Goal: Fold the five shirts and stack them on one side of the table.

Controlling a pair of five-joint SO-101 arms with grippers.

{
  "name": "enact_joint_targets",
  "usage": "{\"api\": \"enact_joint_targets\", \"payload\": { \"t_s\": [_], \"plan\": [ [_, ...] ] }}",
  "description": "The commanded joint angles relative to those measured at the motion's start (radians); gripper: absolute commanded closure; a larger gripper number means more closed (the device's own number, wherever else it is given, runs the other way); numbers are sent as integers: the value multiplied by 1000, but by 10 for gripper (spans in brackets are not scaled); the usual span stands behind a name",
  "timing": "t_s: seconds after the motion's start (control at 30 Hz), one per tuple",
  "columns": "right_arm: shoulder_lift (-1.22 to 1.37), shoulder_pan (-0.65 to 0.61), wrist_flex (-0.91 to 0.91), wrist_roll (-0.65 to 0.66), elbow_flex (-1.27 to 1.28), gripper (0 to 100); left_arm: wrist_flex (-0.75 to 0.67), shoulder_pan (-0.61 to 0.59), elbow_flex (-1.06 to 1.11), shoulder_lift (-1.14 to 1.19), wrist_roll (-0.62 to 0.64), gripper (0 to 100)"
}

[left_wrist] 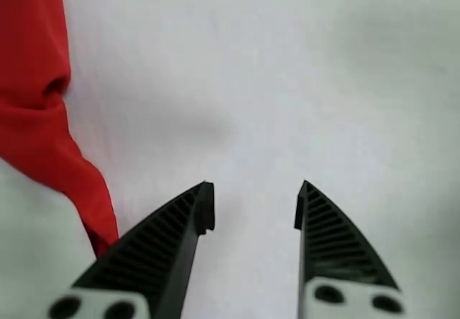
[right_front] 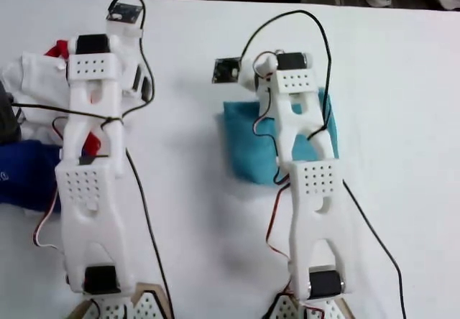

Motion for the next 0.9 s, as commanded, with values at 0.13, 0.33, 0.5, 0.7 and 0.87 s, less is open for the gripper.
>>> {"api": "enact_joint_targets", "payload": {
  "t_s": [0.13,0.33,0.5,0.7,0.87],
  "plan": [
    [2,47,124,-12,12,740,-9,9,-2,-69,-5,790],
    [-4,62,110,-48,-25,717,-9,8,-2,-71,-5,790],
    [2,62,62,-49,-172,718,-9,8,-2,-71,-5,790],
    [15,45,-33,-48,-175,718,-9,8,-2,-71,-5,790],
    [88,33,-42,-46,-184,718,-9,8,-2,-71,-5,790]
  ]
}}
